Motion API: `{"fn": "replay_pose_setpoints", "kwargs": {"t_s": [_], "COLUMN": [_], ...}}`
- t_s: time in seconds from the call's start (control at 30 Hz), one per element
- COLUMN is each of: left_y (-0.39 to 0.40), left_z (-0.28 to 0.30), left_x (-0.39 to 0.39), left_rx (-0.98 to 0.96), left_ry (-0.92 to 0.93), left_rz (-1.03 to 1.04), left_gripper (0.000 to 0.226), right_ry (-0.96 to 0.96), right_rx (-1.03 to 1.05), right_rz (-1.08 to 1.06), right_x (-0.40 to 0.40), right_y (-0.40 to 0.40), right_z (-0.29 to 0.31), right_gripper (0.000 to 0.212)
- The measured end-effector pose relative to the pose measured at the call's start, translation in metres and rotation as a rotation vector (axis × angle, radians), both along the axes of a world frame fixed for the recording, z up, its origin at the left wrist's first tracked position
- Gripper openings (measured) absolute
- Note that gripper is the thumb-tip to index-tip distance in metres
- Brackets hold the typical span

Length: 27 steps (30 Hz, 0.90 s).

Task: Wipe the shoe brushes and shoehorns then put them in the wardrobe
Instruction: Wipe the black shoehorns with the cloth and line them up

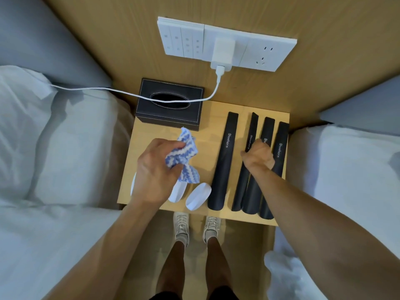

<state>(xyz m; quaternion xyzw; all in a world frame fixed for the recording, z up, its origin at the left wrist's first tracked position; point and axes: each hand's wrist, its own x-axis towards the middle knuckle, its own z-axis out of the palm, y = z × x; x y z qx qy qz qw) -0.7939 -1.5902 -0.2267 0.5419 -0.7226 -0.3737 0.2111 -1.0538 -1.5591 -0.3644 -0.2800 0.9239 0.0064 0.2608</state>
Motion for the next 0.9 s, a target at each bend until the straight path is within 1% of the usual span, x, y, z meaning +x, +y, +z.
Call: {"fn": "replay_pose_setpoints", "kwargs": {"t_s": [0.07, 0.1, 0.3, 0.37, 0.47, 0.57, 0.67, 0.77, 0.9], "left_y": [-0.002, -0.003, -0.005, -0.004, -0.003, -0.001, 0.0, 0.0, -0.001], "left_z": [-0.001, -0.002, -0.012, -0.016, -0.018, -0.014, -0.004, 0.009, 0.03], "left_x": [0.0, 0.0, 0.007, 0.011, 0.017, 0.019, 0.018, 0.014, 0.006], "left_rx": [-0.004, -0.006, -0.027, -0.031, -0.038, -0.033, -0.02, -0.049, -0.075], "left_ry": [-0.001, -0.003, -0.021, -0.023, -0.014, -0.004, -0.006, 0.008, 0.028], "left_rz": [0.002, 0.005, 0.017, 0.026, 0.033, 0.038, 0.043, 0.029, 0.014], "left_gripper": [0.041, 0.041, 0.04, 0.041, 0.04, 0.04, 0.041, 0.041, 0.044], "right_ry": [-0.052, -0.083, -0.184, -0.208, -0.277, -0.354, -0.408, -0.357, -0.362], "right_rx": [-0.003, 0.007, 0.092, 0.107, 0.096, 0.036, -0.046, -0.113, -0.269], "right_rz": [0.042, 0.048, 0.05, 0.012, -0.101, -0.231, -0.336, -0.308, -0.304], "right_x": [0.009, 0.014, 0.037, 0.039, 0.036, 0.031, 0.024, 0.014, 0.0], "right_y": [0.002, 0.002, 0.002, 0.001, -0.001, -0.004, -0.001, 0.011, 0.032], "right_z": [-0.005, -0.008, -0.024, -0.028, -0.029, -0.023, -0.009, 0.006, 0.034], "right_gripper": [0.025, 0.024, 0.031, 0.031, 0.031, 0.027, 0.008, 0.019, 0.018]}}
